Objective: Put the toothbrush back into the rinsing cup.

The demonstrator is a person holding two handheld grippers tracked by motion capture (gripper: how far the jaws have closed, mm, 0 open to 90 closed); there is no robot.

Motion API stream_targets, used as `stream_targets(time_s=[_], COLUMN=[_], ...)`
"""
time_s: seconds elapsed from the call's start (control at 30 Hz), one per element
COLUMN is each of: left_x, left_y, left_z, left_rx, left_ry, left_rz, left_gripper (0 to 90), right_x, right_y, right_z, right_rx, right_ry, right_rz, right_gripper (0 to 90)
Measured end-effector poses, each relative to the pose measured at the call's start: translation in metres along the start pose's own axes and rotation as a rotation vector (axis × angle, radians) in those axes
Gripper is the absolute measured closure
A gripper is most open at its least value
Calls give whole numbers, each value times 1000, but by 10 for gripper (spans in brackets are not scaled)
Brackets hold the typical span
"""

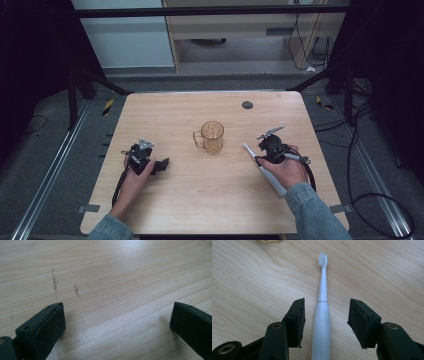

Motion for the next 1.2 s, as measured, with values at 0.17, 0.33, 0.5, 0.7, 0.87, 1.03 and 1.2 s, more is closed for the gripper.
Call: stream_targets(time_s=[0.17,0.33,0.5,0.7,0.87,1.03,1.2], left_x=[0,0,0,0,0,0,0], left_y=[0,0,0,0,0,0,0], left_z=[0,0,0,0,0,0,0], left_rx=[0,0,0,0,0,0,0], left_ry=[0,0,0,0,0,0,0], left_rz=[0,0,1,0,0,0,0], left_gripper=[0,0,0,0,0,0,0], right_x=[-2,-3,-3,-3,-5,-3,-3], right_y=[-2,-3,-4,0,5,12,15], right_z=[-8,-13,-18,-24,-31,-36,-39], right_rx=[25,39,49,76,105,142,151], right_ry=[-4,-12,-17,-25,-31,-54,-58], right_rz=[-10,-25,-36,-48,-35,-78,-68], right_gripper=[490,476,478,484,501,502,502])
Point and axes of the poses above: each handheld gripper's, and its own axes: z roughly backward along the jaws, y roughly out of its underside, x roughly to its left, the point moved 9 cm from there along -z, roughly forward along the jaws, and after that the axes turned 5 degrees about -y, right-handed, at the moved point
